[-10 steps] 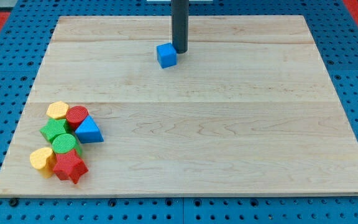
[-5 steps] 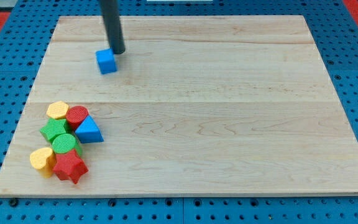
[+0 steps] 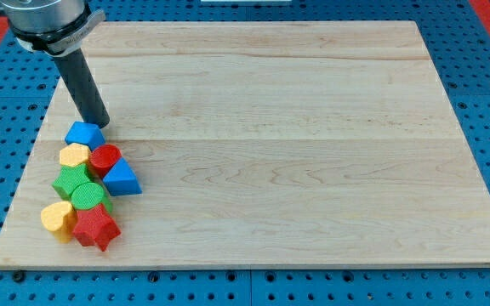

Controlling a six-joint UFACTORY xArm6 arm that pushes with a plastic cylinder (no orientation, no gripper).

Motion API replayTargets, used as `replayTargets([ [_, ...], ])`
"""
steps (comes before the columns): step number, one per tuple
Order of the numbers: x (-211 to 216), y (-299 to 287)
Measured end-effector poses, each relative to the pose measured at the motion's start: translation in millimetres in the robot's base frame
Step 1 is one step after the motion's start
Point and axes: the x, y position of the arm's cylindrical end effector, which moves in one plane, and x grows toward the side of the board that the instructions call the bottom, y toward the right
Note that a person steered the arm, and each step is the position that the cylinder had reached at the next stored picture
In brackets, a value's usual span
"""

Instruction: Push the blue cube into the yellow hexagon

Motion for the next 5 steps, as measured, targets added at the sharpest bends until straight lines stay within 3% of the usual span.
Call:
replayTargets([
  [5,-5.9,-9.5],
])
